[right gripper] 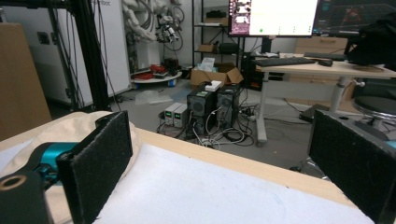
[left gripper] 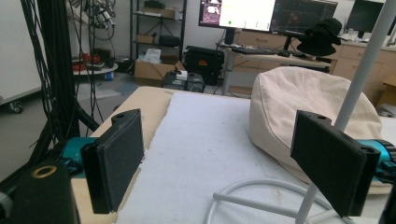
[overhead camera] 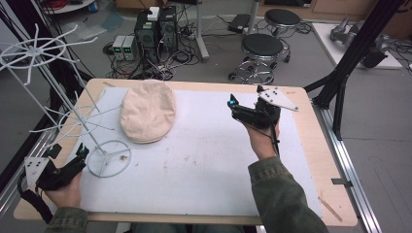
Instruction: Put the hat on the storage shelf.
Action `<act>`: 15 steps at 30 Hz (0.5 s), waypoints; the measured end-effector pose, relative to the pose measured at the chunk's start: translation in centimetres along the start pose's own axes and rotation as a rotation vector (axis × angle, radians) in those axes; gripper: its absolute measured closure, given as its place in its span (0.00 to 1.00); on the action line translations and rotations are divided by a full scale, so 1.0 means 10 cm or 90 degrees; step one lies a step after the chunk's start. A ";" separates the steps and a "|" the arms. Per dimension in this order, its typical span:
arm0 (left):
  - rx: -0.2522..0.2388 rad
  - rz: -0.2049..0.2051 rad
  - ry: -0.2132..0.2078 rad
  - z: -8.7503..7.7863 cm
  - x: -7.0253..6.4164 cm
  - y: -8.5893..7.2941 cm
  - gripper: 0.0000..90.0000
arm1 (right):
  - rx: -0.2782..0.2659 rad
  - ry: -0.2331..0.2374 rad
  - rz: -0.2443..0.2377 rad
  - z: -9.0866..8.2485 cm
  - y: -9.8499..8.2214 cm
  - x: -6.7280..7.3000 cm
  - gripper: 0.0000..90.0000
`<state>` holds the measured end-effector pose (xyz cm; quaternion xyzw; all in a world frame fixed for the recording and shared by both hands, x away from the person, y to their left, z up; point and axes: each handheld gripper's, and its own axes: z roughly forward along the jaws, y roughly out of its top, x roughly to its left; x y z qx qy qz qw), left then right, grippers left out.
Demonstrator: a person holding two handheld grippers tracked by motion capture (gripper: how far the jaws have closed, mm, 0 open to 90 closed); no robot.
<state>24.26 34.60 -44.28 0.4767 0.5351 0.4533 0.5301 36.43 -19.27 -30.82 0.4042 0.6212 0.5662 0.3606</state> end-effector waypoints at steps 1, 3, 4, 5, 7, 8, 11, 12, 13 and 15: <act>0.000 -0.001 0.000 0.00 0.00 0.00 0.20 | 0.003 0.002 -0.001 0.04 0.01 0.01 0.06; -0.002 -0.004 -0.001 0.00 0.00 0.00 0.20 | 0.005 0.010 -0.001 0.11 0.03 0.04 0.06; -0.001 -0.004 -0.001 0.00 0.00 0.00 0.20 | 0.010 0.018 0.000 0.18 0.07 0.07 0.06; -0.001 -0.005 -0.001 0.00 0.00 0.00 0.20 | 0.010 0.018 0.000 0.18 0.07 0.07 0.06; 0.003 -0.001 -0.001 0.00 0.01 0.00 0.20 | 0.014 0.028 0.002 0.27 0.11 0.11 0.06; 0.004 0.000 -0.002 0.00 0.01 0.00 0.20 | 0.014 0.028 0.002 0.27 0.11 0.11 0.06; 0.004 -0.001 -0.002 0.01 0.00 0.00 0.20 | 0.015 0.039 -0.008 0.39 0.16 0.18 0.06; 0.004 0.000 -0.003 0.01 0.00 0.00 0.20 | 0.018 0.040 -0.003 0.41 0.18 0.21 0.06; 0.003 -0.001 -0.003 0.01 0.00 0.00 0.20 | 0.022 0.044 -0.004 0.44 0.19 0.22 0.06; 0.003 -0.001 -0.004 0.01 0.00 0.00 0.20 | 0.027 0.051 -0.008 0.50 0.22 0.27 0.06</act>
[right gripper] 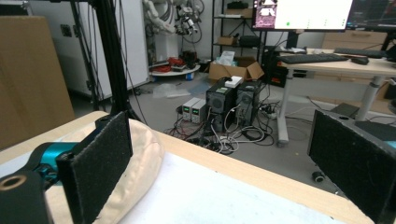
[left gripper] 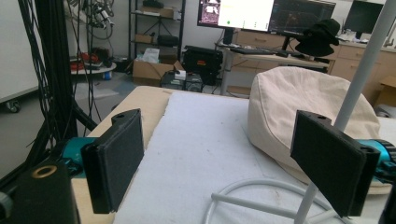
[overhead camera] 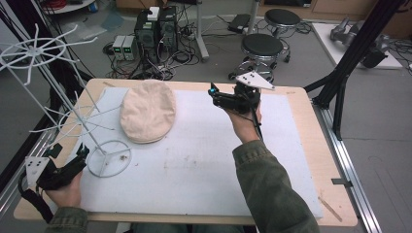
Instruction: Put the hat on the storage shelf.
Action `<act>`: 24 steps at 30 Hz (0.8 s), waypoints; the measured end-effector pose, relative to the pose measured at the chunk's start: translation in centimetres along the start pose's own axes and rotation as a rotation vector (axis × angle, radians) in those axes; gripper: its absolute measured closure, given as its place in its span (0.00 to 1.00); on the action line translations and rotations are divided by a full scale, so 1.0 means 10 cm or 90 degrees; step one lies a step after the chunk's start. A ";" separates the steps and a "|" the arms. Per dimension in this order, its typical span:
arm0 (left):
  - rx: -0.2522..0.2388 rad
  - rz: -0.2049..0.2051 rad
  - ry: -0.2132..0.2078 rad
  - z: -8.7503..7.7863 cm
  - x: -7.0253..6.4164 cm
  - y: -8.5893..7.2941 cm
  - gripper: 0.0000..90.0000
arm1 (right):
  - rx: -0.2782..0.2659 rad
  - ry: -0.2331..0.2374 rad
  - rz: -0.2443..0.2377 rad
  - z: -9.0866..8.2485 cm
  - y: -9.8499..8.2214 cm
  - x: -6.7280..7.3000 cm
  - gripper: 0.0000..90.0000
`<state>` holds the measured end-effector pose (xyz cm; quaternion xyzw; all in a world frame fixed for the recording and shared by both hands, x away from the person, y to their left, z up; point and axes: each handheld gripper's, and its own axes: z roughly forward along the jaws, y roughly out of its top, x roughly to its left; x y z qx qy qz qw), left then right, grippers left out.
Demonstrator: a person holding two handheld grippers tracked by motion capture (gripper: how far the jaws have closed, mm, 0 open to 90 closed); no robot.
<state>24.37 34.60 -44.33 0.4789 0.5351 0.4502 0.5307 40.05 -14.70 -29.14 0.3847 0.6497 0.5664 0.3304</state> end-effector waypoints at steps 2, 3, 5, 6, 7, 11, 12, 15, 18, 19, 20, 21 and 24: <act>0.000 -0.001 -0.001 0.00 0.00 0.00 0.20 | 0.001 0.005 0.000 0.05 0.03 0.04 0.06; 0.000 -0.001 -0.001 0.00 0.00 0.00 0.20 | 0.003 0.008 0.000 0.08 0.04 0.06 0.06; 0.000 -0.001 -0.001 0.00 0.00 0.00 0.20 | 0.001 0.012 0.000 0.09 0.05 0.07 0.06; 0.000 -0.002 -0.002 0.00 0.00 0.00 0.20 | 0.011 0.018 0.001 0.15 0.06 0.11 0.06; 0.001 -0.002 -0.001 0.00 0.00 0.00 0.20 | 0.014 0.017 0.000 0.18 0.06 0.12 0.06; 0.000 -0.001 -0.001 0.00 0.00 0.00 0.20 | 0.017 0.016 0.007 0.30 0.06 0.16 0.06; 0.001 -0.002 -0.002 -0.01 0.01 0.00 0.20 | 0.017 0.016 0.007 0.30 0.06 0.16 0.06; 0.002 -0.003 0.000 0.00 0.01 0.00 0.20 | 0.031 0.031 0.007 0.39 0.07 0.20 0.06; 0.004 -0.007 -0.002 0.00 0.01 -0.01 0.20 | 0.042 0.040 0.005 0.47 0.08 0.25 0.06; 0.003 -0.007 -0.002 0.00 0.00 -0.01 0.20 | 0.045 0.043 0.005 0.49 0.08 0.27 0.06; 0.001 -0.007 -0.002 0.00 0.00 -0.01 0.20 | 0.050 0.048 0.005 0.54 0.08 0.31 0.06; 0.001 -0.007 -0.002 0.00 0.00 -0.01 0.20 | 0.055 0.052 0.004 0.57 0.07 0.33 0.06; 0.001 -0.010 -0.001 0.00 0.01 -0.01 0.20 | 0.064 0.060 0.003 0.62 0.06 0.37 0.06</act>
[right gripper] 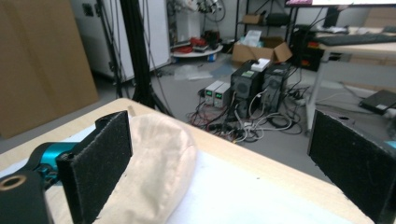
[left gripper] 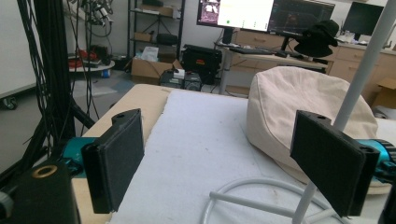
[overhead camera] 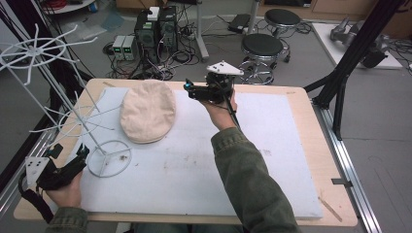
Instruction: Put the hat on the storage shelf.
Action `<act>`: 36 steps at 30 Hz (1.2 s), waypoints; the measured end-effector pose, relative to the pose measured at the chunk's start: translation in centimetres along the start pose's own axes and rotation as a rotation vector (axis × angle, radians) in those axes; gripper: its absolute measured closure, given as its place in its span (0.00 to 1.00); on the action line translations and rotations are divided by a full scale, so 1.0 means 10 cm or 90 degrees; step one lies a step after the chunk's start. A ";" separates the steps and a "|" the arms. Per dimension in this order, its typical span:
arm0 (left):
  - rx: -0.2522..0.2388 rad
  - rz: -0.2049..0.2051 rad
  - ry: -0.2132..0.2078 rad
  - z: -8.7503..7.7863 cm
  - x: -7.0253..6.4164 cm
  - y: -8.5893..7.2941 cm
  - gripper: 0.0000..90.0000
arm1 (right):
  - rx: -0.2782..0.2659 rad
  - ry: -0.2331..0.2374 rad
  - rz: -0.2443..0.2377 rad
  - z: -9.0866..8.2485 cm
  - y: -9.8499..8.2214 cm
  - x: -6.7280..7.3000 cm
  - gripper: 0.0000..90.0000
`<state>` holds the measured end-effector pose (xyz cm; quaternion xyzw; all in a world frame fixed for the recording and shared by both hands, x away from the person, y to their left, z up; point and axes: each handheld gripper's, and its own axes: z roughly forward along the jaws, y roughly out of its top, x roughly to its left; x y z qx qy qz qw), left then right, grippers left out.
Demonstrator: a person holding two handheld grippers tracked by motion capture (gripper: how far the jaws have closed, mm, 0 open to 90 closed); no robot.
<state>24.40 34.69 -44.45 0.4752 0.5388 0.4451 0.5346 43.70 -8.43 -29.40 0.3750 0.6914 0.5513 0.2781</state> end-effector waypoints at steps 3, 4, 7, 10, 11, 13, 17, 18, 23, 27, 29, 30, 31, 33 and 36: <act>0.000 -0.002 0.001 0.00 0.01 0.00 0.20 | 0.017 0.012 -0.003 0.10 -0.02 0.07 0.06; -0.001 -0.003 0.000 0.00 0.01 0.00 0.20 | 0.031 0.018 0.000 0.17 -0.04 0.12 0.06; -0.002 -0.005 0.000 0.00 0.01 0.00 0.20 | 0.043 0.023 0.000 0.24 -0.07 0.16 0.06; -0.002 -0.006 0.001 0.00 0.02 0.00 0.20 | 0.059 0.026 -0.005 0.35 -0.12 0.22 0.06; -0.002 -0.007 0.000 0.00 0.02 0.00 0.20 | 0.064 0.024 -0.004 0.38 -0.13 0.24 0.06; -0.003 -0.008 0.001 0.00 0.02 0.00 0.20 | 0.080 0.022 -0.006 0.48 -0.16 0.27 0.06; -0.003 -0.011 0.000 0.01 0.02 0.00 0.20 | 0.097 0.015 0.003 0.60 -0.22 0.29 0.06; -0.003 -0.011 -0.001 0.01 0.02 0.00 0.20 | 0.097 0.015 0.003 0.60 -0.22 0.29 0.06; -0.001 -0.011 -0.003 0.02 0.02 -0.01 0.20 | 0.131 0.007 -0.004 0.75 -0.34 0.36 0.06; -0.001 -0.012 -0.005 0.02 0.02 -0.01 0.20 | 0.165 0.003 0.003 0.90 -0.44 0.41 0.06; -0.001 -0.012 -0.006 0.01 0.01 -0.01 0.20 | 0.170 0.000 0.004 0.92 -0.47 0.42 0.06; -0.001 -0.012 -0.006 0.01 0.01 -0.01 0.20 | 0.175 -0.003 0.008 0.95 -0.49 0.42 0.06; -0.001 -0.012 -0.005 0.01 0.01 -0.01 0.20 | 0.182 -0.005 0.015 0.98 -0.52 0.43 0.06; -0.001 -0.013 -0.006 0.01 0.01 -0.01 0.20 | 0.188 -0.011 0.028 1.04 -0.57 0.43 0.06; -0.002 -0.014 -0.005 0.00 0.02 0.00 0.20 | 0.199 -0.016 0.044 1.12 -0.64 0.44 0.06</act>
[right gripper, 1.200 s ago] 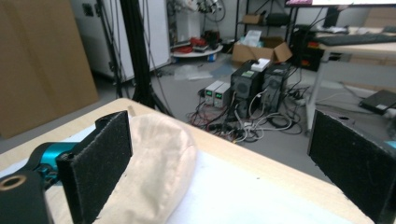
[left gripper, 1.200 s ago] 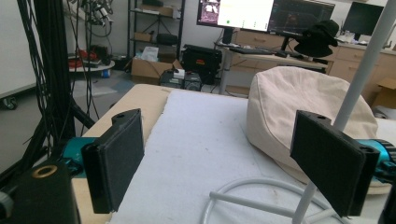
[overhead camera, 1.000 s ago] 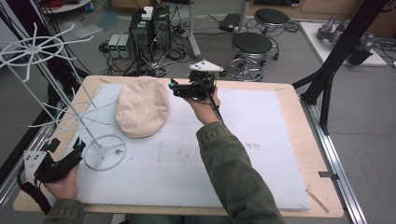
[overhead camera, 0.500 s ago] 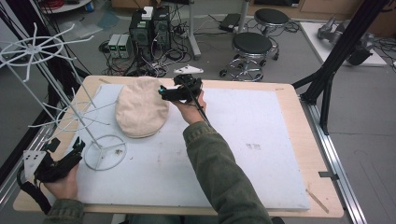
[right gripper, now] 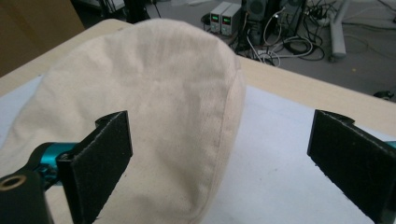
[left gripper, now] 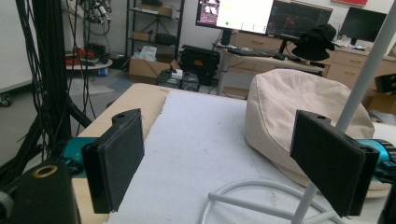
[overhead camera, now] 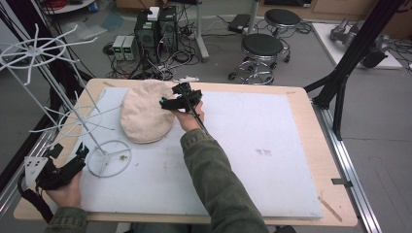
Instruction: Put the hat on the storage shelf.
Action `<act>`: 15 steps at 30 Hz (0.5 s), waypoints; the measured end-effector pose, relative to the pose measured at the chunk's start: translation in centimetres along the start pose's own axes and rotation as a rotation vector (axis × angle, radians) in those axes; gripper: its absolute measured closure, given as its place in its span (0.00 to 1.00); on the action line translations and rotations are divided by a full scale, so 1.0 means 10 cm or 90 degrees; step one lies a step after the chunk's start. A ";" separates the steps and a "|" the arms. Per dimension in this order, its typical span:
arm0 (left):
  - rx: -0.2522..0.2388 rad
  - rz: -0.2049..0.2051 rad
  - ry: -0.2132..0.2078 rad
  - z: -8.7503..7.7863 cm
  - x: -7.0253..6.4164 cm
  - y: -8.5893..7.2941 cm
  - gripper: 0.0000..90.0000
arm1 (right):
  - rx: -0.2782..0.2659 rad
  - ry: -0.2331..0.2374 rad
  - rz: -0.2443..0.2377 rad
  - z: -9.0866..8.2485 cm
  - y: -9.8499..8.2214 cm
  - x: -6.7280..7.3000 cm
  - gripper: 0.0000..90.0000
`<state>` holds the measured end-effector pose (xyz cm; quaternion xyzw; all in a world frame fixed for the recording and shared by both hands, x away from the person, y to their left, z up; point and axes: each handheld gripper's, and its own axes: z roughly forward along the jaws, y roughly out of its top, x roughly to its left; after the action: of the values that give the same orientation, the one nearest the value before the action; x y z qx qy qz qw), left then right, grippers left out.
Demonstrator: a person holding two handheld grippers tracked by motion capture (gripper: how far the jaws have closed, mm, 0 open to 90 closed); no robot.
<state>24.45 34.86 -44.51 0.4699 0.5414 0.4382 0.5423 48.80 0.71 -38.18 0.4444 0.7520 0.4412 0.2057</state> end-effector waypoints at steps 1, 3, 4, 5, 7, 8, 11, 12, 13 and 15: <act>0.001 0.000 0.000 0.00 0.00 0.00 0.20 | 0.001 -0.005 0.000 0.03 -0.02 0.00 0.06; 0.001 0.000 0.000 0.01 0.00 0.00 0.20 | 0.012 -0.008 0.009 0.12 -0.08 0.01 0.06; 0.001 0.000 -0.001 0.01 0.00 0.00 0.20 | 0.012 -0.008 0.009 0.12 -0.08 0.01 0.06; 0.001 -0.001 -0.001 0.01 0.00 0.00 0.20 | 0.018 -0.005 0.014 0.15 -0.09 0.01 0.06; 0.001 -0.001 -0.003 0.01 0.00 0.00 0.20 | 0.027 -0.006 0.024 0.21 -0.13 0.01 0.06; 0.001 -0.001 -0.003 0.01 0.00 -0.01 0.20 | 0.033 -0.007 0.034 0.23 -0.15 0.02 0.06; 0.001 -0.003 -0.002 0.02 0.00 -0.01 0.20 | 0.047 -0.007 0.045 0.30 -0.20 0.02 0.06; 0.002 -0.003 -0.002 0.02 0.00 -0.01 0.20 | 0.054 -0.007 0.049 0.34 -0.22 0.03 0.06; 0.002 -0.003 -0.002 0.02 0.00 -0.01 0.20 | 0.059 -0.006 0.051 0.35 -0.23 0.04 0.06; 0.002 -0.004 -0.003 0.02 0.00 -0.01 0.20 | 0.060 -0.007 0.053 0.37 -0.24 0.04 0.06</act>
<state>24.65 34.79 -44.60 0.4702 0.5425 0.4343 0.5440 50.00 2.29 -42.15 0.4868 0.7519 0.4110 0.1698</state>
